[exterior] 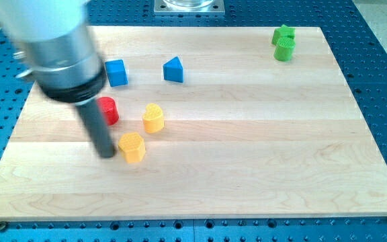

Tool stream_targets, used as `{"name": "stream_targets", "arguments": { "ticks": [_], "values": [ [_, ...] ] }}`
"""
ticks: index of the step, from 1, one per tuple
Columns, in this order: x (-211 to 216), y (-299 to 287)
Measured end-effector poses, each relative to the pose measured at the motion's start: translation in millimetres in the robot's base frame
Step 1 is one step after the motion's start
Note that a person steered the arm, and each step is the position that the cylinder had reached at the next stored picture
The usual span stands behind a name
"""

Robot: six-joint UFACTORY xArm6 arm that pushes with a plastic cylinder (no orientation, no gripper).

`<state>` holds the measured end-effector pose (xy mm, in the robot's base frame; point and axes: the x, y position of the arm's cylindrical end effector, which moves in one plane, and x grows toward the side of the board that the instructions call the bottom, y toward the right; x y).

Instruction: Move the hexagon horizontally to the heart

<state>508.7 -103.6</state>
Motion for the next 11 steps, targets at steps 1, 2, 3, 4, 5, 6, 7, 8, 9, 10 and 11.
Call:
{"name": "stream_targets", "arguments": {
  "ticks": [1, 2, 3, 4, 5, 6, 7, 8, 9, 10, 11],
  "values": [
    [-19, 73],
    [13, -10],
    [34, 73],
    [23, 158],
    [-54, 165],
    [-33, 161],
    [11, 124],
    [16, 222],
    [-18, 236],
    [-61, 205],
    [-17, 273]
  ]
}}
